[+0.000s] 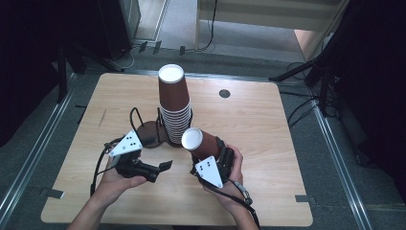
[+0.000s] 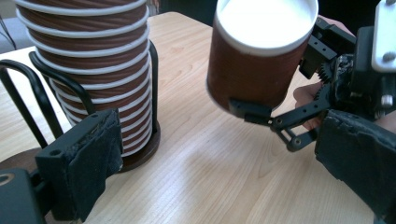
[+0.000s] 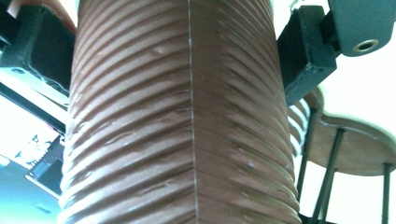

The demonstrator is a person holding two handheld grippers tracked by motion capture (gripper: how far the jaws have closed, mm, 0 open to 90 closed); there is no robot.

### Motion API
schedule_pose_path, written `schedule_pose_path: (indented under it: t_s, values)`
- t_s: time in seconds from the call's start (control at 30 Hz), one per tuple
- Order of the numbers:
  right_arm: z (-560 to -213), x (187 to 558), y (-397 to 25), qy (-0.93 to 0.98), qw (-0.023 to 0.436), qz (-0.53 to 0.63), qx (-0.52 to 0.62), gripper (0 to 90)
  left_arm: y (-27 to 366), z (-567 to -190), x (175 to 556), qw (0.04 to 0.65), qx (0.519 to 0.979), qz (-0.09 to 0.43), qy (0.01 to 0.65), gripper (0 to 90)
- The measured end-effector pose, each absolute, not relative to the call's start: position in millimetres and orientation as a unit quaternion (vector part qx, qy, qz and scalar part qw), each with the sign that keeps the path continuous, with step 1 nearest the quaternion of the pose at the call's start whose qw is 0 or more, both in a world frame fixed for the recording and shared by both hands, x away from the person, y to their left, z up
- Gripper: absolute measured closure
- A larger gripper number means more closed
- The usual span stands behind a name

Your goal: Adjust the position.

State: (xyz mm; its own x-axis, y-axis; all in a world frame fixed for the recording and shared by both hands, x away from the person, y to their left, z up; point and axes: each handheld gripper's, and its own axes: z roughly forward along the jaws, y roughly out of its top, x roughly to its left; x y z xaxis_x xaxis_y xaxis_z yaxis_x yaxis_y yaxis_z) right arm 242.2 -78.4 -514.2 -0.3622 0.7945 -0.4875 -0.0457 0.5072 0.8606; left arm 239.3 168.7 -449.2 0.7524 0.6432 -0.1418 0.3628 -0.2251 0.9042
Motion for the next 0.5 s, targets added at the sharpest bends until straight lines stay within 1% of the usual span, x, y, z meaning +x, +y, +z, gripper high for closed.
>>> schedule_pose_path:
  t_s: [0.13,0.2,0.5]
  values:
    - [-519,239,-73,0.716,0.507,0.412,0.246,11.4,166,-450,239,0.527,0.777,0.129,0.320,1.9]
    - [-521,237,-70,0.715,0.521,0.404,0.232,11.4,163,-450,238,0.522,0.782,0.124,0.318,2.2]
    - [-529,230,-57,0.727,0.518,0.407,0.197,11.4,158,-452,238,0.511,0.791,0.116,0.316,4.4]
